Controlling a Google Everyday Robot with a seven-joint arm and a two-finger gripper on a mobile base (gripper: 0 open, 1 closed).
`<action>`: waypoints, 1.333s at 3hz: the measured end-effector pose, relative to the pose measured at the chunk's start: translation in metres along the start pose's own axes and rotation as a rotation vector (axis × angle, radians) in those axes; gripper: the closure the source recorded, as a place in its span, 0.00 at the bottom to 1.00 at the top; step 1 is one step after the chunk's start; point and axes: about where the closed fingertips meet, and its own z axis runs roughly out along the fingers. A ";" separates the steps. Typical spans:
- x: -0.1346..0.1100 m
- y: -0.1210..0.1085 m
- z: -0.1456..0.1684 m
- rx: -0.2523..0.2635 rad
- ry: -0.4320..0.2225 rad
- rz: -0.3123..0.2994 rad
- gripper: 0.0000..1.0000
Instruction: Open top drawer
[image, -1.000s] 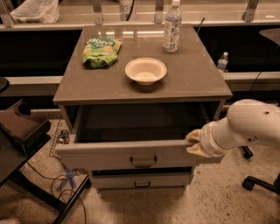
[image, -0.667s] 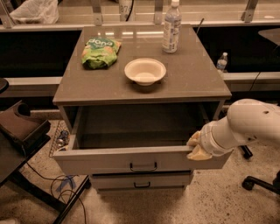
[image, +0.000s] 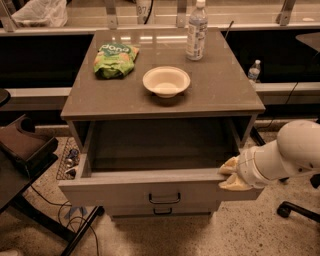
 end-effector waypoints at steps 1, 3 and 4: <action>0.000 0.000 0.000 0.000 0.000 0.000 1.00; -0.009 -0.021 -0.012 0.003 0.029 0.000 1.00; -0.028 -0.053 -0.039 0.021 0.086 -0.030 1.00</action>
Offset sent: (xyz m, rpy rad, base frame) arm 0.0599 0.0014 0.0674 -0.0961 0.0050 -0.0339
